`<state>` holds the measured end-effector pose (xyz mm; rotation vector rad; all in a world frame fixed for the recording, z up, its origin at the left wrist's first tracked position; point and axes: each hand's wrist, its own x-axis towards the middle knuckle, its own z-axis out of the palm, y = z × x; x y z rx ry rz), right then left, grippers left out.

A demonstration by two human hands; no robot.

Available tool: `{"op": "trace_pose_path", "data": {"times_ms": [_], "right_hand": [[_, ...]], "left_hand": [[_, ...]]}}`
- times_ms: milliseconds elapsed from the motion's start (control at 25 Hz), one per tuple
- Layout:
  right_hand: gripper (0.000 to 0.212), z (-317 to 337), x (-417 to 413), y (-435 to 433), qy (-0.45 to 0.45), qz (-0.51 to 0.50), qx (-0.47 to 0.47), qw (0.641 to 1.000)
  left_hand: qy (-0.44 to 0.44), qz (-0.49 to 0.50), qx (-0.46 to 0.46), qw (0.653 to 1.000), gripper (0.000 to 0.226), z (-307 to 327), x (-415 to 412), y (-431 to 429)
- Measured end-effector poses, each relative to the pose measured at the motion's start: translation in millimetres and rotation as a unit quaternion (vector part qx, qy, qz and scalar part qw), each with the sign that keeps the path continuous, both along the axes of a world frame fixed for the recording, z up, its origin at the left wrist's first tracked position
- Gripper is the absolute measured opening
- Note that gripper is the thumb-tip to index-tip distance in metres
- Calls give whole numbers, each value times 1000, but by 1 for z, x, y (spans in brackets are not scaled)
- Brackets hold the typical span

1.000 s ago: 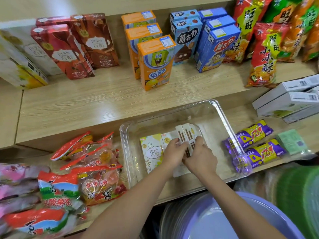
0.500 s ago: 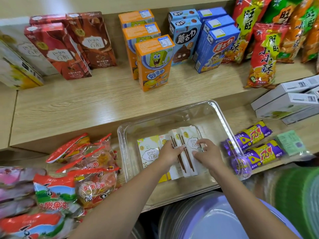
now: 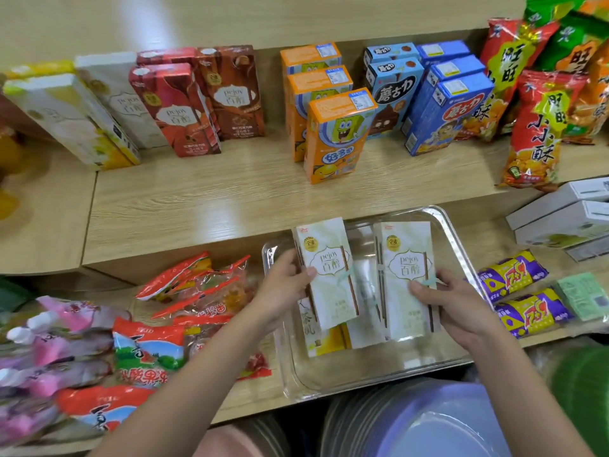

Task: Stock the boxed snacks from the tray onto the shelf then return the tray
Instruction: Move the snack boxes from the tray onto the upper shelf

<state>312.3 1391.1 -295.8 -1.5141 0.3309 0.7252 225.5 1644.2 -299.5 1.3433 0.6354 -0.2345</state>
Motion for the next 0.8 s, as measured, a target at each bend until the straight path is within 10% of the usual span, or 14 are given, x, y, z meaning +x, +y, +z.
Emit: {"op": "trace_pose_path", "data": {"times_ms": [640, 800], "right_hand": [[66, 77, -47, 230, -158, 165, 110, 967], [66, 78, -48, 266, -230, 219, 56, 947]], "left_hand": [[-169, 141, 6, 975, 32, 84, -59, 111], [-157, 143, 79, 974, 62, 81, -64, 132]]}}
